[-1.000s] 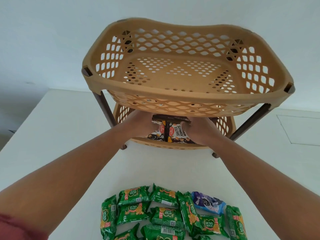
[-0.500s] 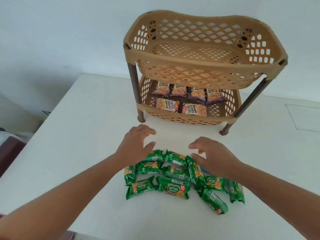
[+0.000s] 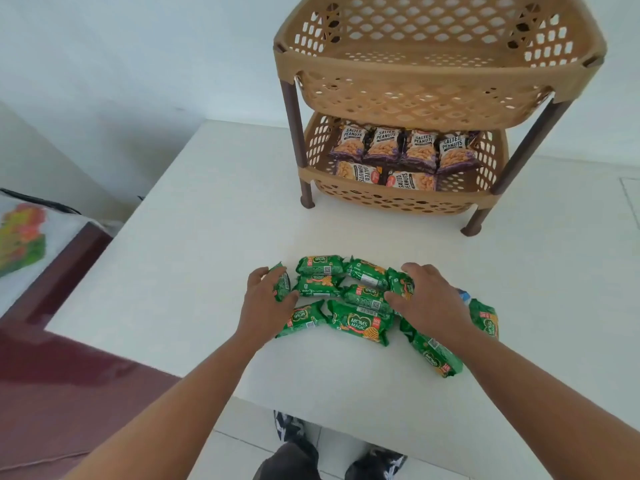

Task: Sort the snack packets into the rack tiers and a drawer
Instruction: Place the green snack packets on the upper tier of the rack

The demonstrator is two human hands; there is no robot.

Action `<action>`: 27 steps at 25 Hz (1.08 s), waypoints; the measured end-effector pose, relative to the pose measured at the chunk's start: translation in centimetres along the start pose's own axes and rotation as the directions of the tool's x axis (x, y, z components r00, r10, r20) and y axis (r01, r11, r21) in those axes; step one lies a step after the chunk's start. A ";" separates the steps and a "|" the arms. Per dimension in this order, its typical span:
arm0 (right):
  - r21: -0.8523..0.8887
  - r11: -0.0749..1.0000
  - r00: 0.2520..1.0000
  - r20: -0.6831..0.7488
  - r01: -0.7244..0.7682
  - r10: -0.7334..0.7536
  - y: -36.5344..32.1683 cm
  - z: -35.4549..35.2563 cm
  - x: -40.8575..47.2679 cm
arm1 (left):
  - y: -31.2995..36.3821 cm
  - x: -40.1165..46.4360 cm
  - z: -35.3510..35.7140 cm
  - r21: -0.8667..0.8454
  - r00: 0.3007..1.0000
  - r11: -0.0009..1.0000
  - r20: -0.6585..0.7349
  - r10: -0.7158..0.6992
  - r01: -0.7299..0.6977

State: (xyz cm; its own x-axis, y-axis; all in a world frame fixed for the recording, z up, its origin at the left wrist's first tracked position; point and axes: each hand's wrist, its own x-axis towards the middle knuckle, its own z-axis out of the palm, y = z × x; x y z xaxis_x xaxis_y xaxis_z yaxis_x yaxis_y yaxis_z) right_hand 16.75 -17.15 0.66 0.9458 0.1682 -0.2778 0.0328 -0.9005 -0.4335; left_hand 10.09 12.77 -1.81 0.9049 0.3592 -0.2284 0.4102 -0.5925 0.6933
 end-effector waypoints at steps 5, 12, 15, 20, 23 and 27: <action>0.109 0.993 0.997 -0.046 -0.054 0.060 -0.8 0.3 -0.5 | 0.0 0.6 -0.7 -0.231 0.997 0.972 -0.048 -0.056 0.044; 0.726 0.653 0.931 -0.046 -0.218 0.362 -3.6 -1.5 -0.8 | 0.4 2.7 -5.0 -0.780 0.943 0.532 0.239 -0.233 0.329; 0.910 0.335 0.940 0.139 -0.246 0.313 -6.8 -2.1 -0.7 | 1.8 3.4 -6.4 -0.809 0.919 0.445 0.379 -0.104 0.384; 0.972 0.015 0.931 0.219 -0.234 0.292 -11.0 -2.8 -1.7 | 4.8 3.8 -8.1 -0.815 0.861 0.325 0.508 0.006 0.479; 0.978 -0.009 0.939 0.202 -0.208 0.279 -11.9 -4.4 -2.2 | 7.3 3.5 -9.0 -0.816 0.844 0.298 0.533 0.060 0.494; 0.985 0.026 0.962 0.161 -0.171 0.221 -11.6 -7.0 -2.3 | 10.6 2.8 -9.2 -0.826 0.852 0.349 0.509 0.124 0.443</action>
State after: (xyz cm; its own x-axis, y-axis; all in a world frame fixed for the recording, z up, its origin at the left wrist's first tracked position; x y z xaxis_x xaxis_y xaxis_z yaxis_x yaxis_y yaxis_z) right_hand 16.48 -9.92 12.32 0.8649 0.0271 -0.5012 -0.4790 0.3430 -0.8080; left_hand 15.96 14.16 11.21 0.8795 -0.1347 -0.4564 0.4499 0.5477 0.7054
